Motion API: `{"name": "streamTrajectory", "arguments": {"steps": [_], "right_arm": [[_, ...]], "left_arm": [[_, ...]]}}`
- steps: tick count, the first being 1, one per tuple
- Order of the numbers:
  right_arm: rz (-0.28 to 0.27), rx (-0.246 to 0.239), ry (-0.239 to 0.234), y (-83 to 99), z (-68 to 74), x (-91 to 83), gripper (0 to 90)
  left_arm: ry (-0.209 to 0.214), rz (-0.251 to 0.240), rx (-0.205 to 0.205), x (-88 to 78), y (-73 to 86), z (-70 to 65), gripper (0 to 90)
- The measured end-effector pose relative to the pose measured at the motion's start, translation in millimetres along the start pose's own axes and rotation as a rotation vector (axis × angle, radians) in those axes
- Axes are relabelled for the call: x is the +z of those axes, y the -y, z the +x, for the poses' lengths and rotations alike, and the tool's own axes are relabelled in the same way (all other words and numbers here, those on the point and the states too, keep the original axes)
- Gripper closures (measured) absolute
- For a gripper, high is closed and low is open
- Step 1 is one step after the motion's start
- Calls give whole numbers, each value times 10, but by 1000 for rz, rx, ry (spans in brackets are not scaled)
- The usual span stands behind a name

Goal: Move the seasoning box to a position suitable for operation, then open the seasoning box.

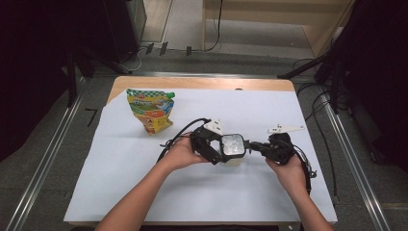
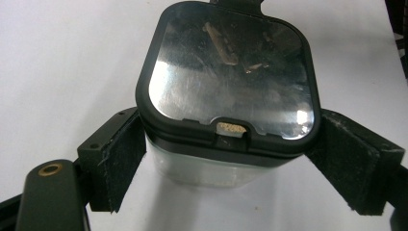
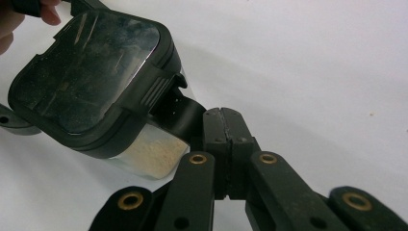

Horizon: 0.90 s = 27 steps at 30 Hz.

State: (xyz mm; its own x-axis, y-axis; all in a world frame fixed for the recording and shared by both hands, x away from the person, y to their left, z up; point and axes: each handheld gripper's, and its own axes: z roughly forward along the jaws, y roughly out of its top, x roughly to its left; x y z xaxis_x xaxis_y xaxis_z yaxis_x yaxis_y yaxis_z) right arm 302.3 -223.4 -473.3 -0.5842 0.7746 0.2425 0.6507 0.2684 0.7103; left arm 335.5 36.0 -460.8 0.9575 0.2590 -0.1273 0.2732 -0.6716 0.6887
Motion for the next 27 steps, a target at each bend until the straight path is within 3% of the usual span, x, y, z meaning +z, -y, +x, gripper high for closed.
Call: {"name": "streamTrajectory", "arguments": {"steps": [15, 20, 23, 27], "right_arm": [[6, 5, 3, 11, -10, 19, 900], [9, 6, 3, 12, -11, 19, 900], [11, 3, 3, 13, -7, 21, 900], [16, 11, 5, 19, 1, 25, 900]], "left_arm": [[-29, 27, 44, -7, -63, -35, 167], [-34, 45, 42, -16, -97, -49, 167], [-24, 24, 32, -35, -107, -42, 168], [-40, 30, 62, -49, -134, -64, 173]]}}
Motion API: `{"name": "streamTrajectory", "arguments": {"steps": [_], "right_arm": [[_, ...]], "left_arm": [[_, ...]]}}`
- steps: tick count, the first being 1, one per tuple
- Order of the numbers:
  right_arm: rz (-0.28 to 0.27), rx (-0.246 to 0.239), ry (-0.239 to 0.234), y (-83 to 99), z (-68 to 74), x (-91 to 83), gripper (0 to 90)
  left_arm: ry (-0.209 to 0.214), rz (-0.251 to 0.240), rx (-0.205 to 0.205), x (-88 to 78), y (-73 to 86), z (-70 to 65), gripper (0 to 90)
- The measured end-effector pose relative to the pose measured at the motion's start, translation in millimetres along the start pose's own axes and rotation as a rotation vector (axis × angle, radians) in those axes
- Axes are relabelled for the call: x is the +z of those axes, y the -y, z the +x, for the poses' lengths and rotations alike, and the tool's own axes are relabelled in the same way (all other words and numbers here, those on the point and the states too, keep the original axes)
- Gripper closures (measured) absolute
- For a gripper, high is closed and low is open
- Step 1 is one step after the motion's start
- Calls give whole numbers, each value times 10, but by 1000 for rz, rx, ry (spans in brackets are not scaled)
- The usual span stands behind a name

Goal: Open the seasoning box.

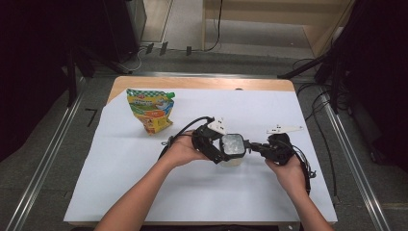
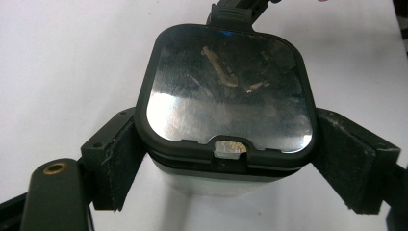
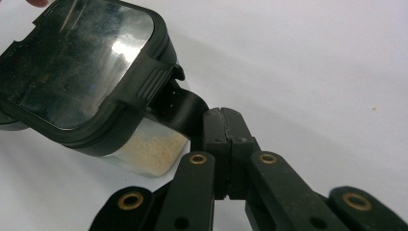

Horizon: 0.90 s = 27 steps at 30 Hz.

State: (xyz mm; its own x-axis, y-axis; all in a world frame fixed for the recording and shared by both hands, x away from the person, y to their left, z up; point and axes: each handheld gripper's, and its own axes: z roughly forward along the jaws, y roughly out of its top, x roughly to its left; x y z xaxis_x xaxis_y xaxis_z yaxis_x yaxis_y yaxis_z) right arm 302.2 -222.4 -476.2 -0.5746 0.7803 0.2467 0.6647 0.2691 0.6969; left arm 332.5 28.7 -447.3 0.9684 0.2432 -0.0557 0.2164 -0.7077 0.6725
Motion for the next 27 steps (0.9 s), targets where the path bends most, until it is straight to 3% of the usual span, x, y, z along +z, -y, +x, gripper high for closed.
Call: {"name": "streamTrajectory", "arguments": {"steps": [12, 21, 25, 27], "right_arm": [[0, -6, -3, 12, -4, -2, 900], [-11, 15, -21, 9, -15, -12, 900], [-10, 10, -19, 8, -12, -15, 900], [-10, 9, -20, 8, -12, -16, 900]], "left_arm": [[-8, -1, 13, -43, -64, -16, 177], [-9, 14, 17, -59, -107, -21, 176], [-18, 2, 23, -77, -132, -36, 176], [-3, -26, 14, -107, -160, -36, 192]]}}
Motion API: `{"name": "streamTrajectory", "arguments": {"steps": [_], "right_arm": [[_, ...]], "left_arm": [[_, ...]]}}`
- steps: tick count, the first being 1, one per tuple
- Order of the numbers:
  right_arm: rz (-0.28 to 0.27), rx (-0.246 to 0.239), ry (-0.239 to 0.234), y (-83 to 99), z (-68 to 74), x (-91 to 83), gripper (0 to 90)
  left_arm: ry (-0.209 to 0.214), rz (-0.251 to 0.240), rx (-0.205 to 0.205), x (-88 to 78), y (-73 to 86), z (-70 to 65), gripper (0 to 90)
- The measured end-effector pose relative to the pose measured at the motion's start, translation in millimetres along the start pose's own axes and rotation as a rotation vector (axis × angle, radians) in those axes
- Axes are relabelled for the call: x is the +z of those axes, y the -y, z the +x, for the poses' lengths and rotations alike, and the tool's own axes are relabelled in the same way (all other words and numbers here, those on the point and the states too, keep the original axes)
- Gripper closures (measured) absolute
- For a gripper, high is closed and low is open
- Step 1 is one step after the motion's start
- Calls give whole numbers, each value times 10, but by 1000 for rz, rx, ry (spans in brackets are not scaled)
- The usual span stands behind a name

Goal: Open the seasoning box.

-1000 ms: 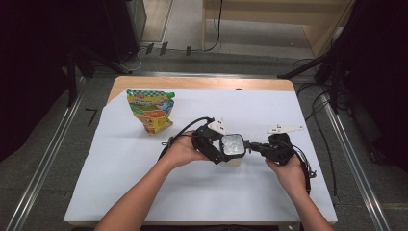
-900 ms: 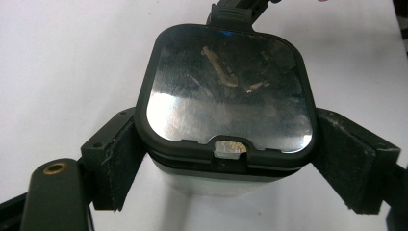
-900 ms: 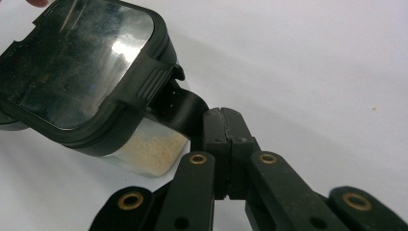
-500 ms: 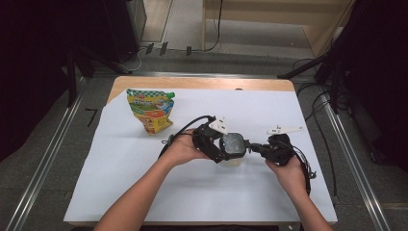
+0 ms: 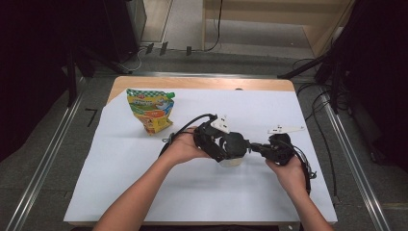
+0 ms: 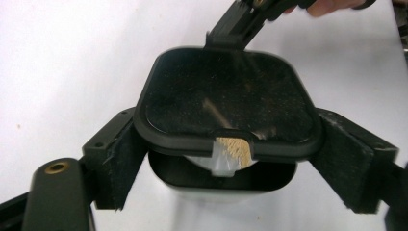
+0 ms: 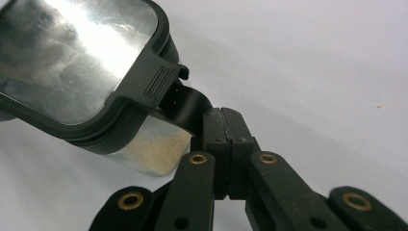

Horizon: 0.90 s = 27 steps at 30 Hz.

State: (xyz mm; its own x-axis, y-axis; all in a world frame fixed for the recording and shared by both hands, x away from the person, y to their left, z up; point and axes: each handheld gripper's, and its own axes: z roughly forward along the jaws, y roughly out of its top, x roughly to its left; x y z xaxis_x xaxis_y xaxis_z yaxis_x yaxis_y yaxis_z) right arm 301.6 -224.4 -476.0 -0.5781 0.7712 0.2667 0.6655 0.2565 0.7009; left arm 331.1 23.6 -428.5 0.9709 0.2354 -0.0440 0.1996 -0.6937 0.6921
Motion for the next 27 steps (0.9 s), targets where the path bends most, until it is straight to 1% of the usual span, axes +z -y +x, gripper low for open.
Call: {"name": "streamTrajectory", "arguments": {"steps": [1, 2, 3, 4, 6, 11, 16, 19, 27], "right_arm": [[-1, -2, 0, 0, 1, 0, 900], [-1, 0, 2, -1, 4, 1, 900], [-1, -6, 1, 0, 0, 2, 900], [-2, -3, -2, 0, 3, 1, 900], [-1, -5, 1, 0, 11, 0, 900], [-2, -6, 0, 1, 8, -1, 900], [-3, -12, -6, 3, 1, -3, 900], [-2, -12, -9, 5, 1, -4, 900], [1, -20, -20, 8, 5, -11, 900]], "left_arm": [[19, -7, -7, -15, -17, -3, 201], [52, -28, -7, -36, -29, 1, 307], [44, -40, 0, -47, -48, -17, 358], [36, -33, 15, -52, -70, -30, 361], [40, -25, 27, -57, -104, -51, 382], [61, -33, 20, -76, -162, -84, 493], [91, -35, -4, -73, -210, -95, 578], [104, -35, -12, -71, -242, -95, 612], [119, -33, 1, -45, -380, -120, 678]]}}
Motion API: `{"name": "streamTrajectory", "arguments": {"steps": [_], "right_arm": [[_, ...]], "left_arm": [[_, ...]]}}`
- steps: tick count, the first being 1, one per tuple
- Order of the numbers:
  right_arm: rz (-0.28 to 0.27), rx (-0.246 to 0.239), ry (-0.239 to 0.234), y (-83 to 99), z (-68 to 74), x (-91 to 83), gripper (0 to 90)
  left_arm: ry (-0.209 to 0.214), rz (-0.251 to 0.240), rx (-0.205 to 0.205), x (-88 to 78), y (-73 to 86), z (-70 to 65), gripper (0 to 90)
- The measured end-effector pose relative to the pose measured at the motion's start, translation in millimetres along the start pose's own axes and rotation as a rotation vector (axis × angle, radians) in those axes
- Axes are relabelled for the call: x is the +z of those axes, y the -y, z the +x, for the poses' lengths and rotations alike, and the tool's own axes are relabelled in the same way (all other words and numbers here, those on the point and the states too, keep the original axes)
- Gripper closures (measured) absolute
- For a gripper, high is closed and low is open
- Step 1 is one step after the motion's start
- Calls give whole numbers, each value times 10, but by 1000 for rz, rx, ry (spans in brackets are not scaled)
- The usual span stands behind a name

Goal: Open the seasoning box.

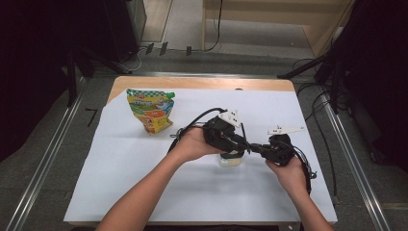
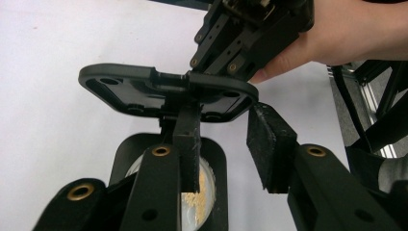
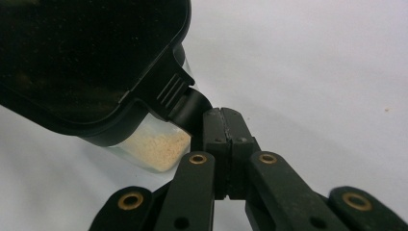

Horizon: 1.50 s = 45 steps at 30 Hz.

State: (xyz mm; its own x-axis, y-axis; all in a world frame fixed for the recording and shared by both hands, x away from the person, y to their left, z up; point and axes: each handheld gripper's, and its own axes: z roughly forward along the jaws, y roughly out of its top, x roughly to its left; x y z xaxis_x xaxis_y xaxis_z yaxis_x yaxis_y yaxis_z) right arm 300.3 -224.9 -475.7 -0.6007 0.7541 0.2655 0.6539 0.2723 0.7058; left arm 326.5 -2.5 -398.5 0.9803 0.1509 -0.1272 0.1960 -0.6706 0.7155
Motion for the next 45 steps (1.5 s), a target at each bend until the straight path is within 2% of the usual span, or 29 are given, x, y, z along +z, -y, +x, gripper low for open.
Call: {"name": "streamTrajectory", "arguments": {"steps": [8, 12, 20, 24, 28, 30, 33, 36, 42, 45], "right_arm": [[-4, 6, -8, 3, -14, 6, 900], [-3, 5, -10, 3, -18, 6, 900], [-3, 2, 1, 5, -4, 6, 900], [-3, 4, 2, 5, -4, 7, 900], [-2, 2, 9, 6, 6, 6, 900], [-3, 2, 8, 6, 7, 6, 900], [-6, -5, 7, 4, 4, 2, 900], [-21, -4, -1, -2, 5, -27, 900], [-22, -13, 1, 39, 16, -142, 889], [-40, 14, 2, 82, 54, -241, 881]], "left_arm": [[42, -15, -37, 64, -77, 22, 738], [41, -7, -24, 95, -106, 19, 750], [34, -2, -24, 139, -140, 4, 749], [43, -9, -37, 163, -142, 15, 749], [41, 13, -35, 189, -132, 23, 747], [46, 15, -49, 197, -118, 27, 741], [55, 3, -62, 175, -99, 40, 735], [63, -13, -91, 131, -69, 51, 720], [45, -12, -110, -9, 7, 64, 656], [29, -2, -120, -106, 69, 87, 638]]}}
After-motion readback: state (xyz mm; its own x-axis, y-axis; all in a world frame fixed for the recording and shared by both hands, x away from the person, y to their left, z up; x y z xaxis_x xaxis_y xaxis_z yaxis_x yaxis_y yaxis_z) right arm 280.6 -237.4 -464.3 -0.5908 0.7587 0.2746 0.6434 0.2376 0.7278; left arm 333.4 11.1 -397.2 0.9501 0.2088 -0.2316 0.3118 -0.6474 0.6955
